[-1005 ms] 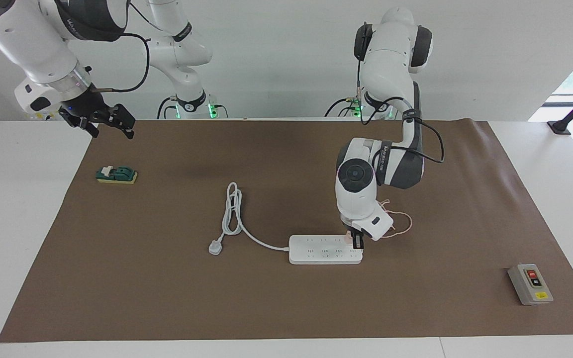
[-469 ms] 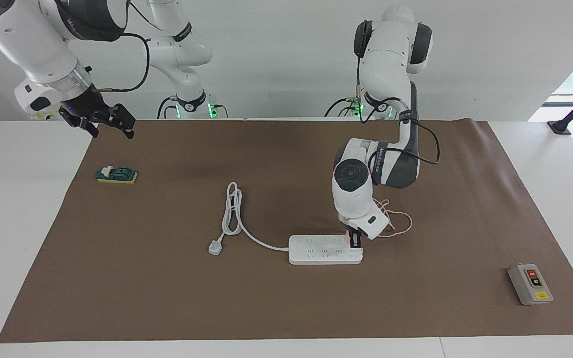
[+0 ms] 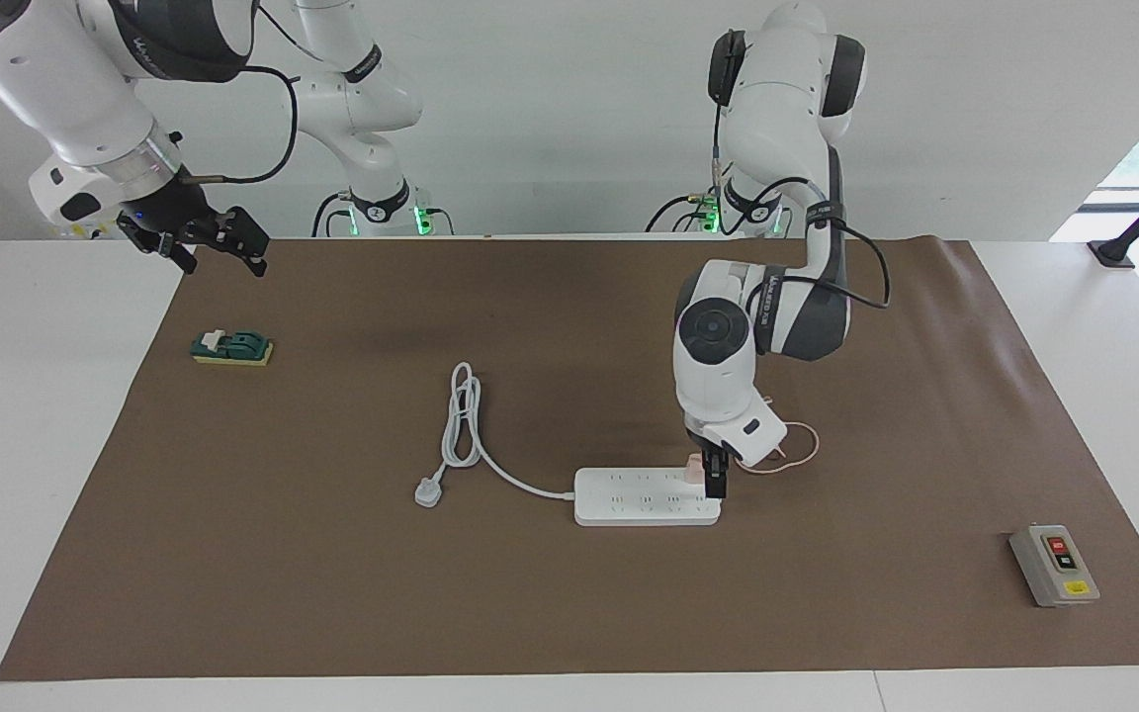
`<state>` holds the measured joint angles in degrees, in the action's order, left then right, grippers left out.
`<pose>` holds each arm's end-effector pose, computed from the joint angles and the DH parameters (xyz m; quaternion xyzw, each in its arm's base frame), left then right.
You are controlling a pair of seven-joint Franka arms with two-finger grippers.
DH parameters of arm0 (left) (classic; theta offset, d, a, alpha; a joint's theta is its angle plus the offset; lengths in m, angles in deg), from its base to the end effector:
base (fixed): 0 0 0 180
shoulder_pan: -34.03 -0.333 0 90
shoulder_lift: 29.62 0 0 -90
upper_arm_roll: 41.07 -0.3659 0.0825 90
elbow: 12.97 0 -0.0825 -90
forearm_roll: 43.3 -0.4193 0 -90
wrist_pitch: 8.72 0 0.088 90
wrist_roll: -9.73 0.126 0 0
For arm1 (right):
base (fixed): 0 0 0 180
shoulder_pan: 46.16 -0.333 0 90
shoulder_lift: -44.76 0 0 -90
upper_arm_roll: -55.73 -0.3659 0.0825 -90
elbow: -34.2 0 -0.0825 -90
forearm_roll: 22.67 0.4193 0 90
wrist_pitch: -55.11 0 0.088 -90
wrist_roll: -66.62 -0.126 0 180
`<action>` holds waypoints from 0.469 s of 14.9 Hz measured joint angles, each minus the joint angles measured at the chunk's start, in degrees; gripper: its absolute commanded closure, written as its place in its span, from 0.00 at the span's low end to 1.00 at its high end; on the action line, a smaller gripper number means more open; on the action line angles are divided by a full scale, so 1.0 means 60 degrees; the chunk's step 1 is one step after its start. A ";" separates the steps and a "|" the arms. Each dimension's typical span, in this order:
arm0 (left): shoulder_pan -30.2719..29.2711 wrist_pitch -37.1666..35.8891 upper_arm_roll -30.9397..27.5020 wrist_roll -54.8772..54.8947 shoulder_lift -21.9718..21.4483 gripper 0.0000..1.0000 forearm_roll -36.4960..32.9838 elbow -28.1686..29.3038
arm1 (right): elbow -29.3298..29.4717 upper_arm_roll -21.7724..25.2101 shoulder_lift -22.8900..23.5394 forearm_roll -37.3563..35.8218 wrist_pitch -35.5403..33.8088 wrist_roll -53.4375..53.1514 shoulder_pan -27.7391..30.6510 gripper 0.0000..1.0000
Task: Plug charger into power strip
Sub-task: 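Open the left gripper and withdraw it from the plugged charger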
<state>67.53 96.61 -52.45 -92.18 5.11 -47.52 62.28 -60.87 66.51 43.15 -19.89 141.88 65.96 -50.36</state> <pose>0.7080 -0.3166 0.3961 -0.7801 -0.6179 -0.0648 0.0739 0.5654 -0.0603 0.6226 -0.9959 0.0629 0.0571 0.0299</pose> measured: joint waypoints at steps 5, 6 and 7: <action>-0.0525 -0.1135 -0.0073 0.1364 -0.1251 0.00 0.0004 -0.0187 | 0.0000 0.0000 0.0000 0.0000 0.0000 0.0000 0.0000 0.00; -0.0671 -0.1259 -0.0084 0.1772 -0.1421 0.00 0.0004 -0.0276 | 0.0000 0.0000 0.0000 0.0000 0.0000 0.0000 0.0000 0.00; -0.0841 -0.1342 -0.0096 0.2348 -0.1568 0.00 0.0004 -0.0344 | 0.0000 0.0000 0.0000 0.0000 0.0000 0.0000 0.0000 0.00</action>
<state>62.48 88.56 -53.03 -78.10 -4.30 -47.50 60.21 -60.87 66.51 43.15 -19.89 141.88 65.96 -50.36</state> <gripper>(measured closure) 0.000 0.000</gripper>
